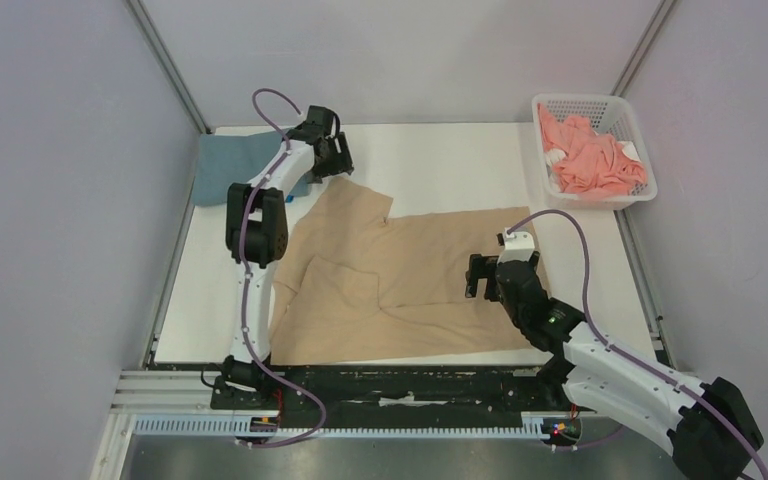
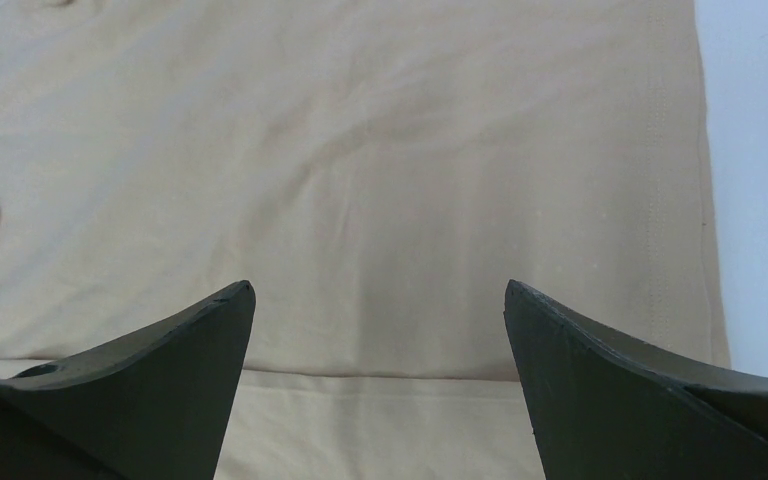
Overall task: Fold and stack the t-shirts
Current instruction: Grab the side of the flattened tshirt furthest away from the robot with both arms
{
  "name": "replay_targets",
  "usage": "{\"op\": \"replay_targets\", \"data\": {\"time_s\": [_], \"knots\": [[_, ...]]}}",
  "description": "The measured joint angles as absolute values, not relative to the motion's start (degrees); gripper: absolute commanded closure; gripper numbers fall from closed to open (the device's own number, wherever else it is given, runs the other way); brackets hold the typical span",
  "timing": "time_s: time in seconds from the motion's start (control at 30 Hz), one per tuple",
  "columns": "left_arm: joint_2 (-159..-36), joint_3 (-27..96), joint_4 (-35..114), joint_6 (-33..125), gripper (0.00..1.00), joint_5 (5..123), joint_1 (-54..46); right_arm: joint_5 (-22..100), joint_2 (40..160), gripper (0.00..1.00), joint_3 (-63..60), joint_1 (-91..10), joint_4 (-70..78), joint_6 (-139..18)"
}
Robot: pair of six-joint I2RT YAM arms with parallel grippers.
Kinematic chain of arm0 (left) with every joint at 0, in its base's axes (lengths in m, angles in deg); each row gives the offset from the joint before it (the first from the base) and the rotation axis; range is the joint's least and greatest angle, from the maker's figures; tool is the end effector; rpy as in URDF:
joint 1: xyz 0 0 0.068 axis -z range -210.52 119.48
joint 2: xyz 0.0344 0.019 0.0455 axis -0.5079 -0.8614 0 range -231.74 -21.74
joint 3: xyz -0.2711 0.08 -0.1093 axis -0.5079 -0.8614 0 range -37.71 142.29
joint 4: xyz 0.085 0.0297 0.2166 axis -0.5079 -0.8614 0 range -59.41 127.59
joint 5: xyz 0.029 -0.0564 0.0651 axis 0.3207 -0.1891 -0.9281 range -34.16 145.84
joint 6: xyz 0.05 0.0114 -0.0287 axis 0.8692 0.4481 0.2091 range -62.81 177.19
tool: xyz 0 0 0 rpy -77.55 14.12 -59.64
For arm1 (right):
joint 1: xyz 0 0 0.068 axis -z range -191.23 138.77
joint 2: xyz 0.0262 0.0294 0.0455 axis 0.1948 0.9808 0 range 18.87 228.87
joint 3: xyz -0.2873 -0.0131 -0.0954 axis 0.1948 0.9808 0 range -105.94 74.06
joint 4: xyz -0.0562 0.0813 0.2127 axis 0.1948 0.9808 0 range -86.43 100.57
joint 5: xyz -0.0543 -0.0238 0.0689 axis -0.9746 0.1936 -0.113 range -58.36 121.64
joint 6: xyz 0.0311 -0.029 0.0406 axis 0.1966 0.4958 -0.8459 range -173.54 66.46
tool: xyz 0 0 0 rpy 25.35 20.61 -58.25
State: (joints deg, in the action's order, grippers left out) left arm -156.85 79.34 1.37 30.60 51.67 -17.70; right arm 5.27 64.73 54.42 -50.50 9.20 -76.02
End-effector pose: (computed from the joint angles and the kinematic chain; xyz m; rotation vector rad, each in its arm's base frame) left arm 0.5088 -0.1127 0.2173 -0.3320 2.5028 -0.1878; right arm 0.1127 0.0676 0.2245 -0.0350 2.0676 0.1725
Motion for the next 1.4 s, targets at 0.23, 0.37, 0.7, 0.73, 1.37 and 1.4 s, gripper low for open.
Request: {"op": "replay_targets", "data": {"time_s": [0.23, 0.37, 0.7, 0.73, 1.37, 1.4], "knots": [[-160.65, 82.58, -1.56, 33.07, 0.23, 53.18, -17.53, 5.25, 67.07, 0.02, 54.37, -50.5, 8.08, -74.51], [-161.19, 82.82, -1.89, 33.46, 0.31, 54.34, -17.48, 5.34, 67.33, 0.02, 54.37, -50.5, 7.86, -74.34], [-162.35, 84.61, -3.38, 34.1, 0.49, 53.49, -16.85, 4.92, 67.31, 0.02, 54.37, -50.5, 7.53, -74.12], [-162.64, 85.11, -3.88, 34.12, 0.51, 52.59, -16.57, 4.79, 67.31, 0.02, 54.37, -50.5, 7.47, -74.05], [-164.93, 89.59, -8.71, 35.82, 0.98, 45.92, -13.68, -3.17, 71.9, 0.02, 49.43, -50.3, 14.18, -76.52], [-164.67, 89.13, -8.34, 35.82, 0.98, 45.9, -13.68, -3.8, 73.28, 0.02, 47.9, -49.95, 15.38, -76.65]]}}
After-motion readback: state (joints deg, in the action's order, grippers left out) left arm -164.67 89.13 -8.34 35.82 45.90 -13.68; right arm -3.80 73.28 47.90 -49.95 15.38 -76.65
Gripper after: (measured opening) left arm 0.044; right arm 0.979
